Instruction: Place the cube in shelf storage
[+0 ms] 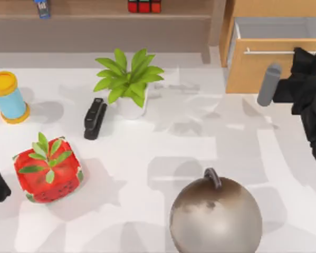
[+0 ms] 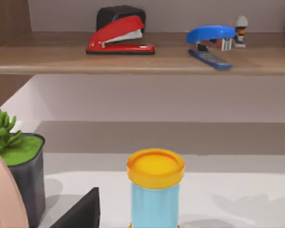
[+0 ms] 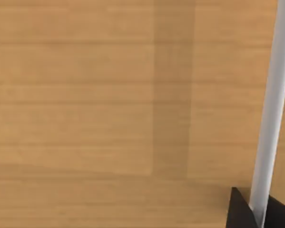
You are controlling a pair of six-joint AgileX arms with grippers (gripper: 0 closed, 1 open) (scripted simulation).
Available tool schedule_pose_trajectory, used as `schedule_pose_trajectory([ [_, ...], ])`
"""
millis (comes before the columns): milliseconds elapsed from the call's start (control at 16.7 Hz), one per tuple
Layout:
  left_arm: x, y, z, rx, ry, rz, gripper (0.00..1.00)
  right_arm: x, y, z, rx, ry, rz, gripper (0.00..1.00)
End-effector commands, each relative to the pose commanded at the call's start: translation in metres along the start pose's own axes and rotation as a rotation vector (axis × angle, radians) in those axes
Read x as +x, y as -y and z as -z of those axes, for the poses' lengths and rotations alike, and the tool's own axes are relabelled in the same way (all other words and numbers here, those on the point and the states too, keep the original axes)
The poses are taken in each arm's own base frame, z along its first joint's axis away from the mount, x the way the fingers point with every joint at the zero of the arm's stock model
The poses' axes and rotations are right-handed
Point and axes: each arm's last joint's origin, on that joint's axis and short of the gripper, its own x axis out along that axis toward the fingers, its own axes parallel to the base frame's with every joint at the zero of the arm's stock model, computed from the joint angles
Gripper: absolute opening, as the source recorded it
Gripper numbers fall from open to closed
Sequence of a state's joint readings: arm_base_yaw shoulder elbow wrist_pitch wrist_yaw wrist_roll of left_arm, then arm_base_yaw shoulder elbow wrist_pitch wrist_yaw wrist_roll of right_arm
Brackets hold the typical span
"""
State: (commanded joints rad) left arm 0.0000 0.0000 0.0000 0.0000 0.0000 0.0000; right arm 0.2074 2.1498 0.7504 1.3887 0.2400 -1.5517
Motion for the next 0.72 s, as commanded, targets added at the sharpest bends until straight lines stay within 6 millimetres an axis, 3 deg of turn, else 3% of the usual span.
schedule_pose_trajectory([
  [180, 0.0, 0.0, 0.0, 0.0, 0.0, 0.0, 1.0, 0.015, 0.0, 0.001, 0.0, 0.0, 0.0, 0.0],
  [540, 0.0, 0.0, 0.0, 0.0, 0.0, 0.0, 1.0, 0.018, 0.001, 0.0, 0.002, 0.0, -0.002, 0.0],
  [720, 0.0, 0.0, 0.0, 0.0, 0.0, 0.0, 1.0, 0.037, 0.001, -0.001, 0.002, 0.0, -0.002, 0.0],
])
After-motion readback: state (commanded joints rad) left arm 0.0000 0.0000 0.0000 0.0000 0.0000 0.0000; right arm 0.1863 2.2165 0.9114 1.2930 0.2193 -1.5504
